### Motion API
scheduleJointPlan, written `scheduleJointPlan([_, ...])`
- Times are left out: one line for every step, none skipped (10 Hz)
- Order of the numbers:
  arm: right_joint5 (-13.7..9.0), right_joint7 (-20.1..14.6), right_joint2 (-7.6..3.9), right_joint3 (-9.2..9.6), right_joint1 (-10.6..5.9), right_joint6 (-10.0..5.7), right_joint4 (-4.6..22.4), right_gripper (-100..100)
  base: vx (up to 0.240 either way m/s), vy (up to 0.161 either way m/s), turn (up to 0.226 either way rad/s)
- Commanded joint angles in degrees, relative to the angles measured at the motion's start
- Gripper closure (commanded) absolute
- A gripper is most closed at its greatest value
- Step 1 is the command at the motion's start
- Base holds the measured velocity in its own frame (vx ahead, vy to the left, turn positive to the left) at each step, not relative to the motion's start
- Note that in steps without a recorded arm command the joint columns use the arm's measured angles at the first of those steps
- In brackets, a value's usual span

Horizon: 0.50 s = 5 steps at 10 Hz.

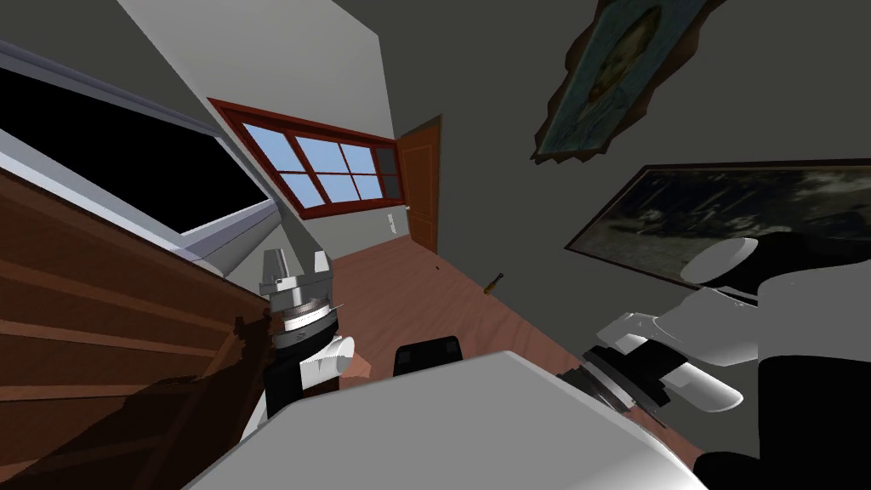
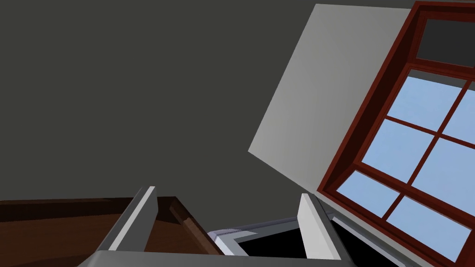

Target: Push the door open

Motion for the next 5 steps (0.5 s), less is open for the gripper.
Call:
scheduleJointPlan([0.01, 0.32, -2.09, -0.09, 1.19, -0.26, 0.43, -100, 0.050, 0.098, -0.101])
scheduleJointPlan([-0.01, 0.51, -3.39, -0.19, 1.97, -0.43, 0.73, -100, 0.041, 0.086, -0.103])
scheduleJointPlan([-0.03, 0.70, -4.70, -0.29, 2.74, -0.60, 1.04, -100, 0.049, 0.072, -0.109])
scheduleJointPlan([-0.06, 0.90, -6.00, -0.39, 3.52, -0.78, 1.34, -100, 0.056, 0.076, -0.095])
scheduleJointPlan([-0.08, 1.08, -7.22, -0.48, 4.25, -0.94, 1.62, -100, 0.051, 0.092, -0.090])
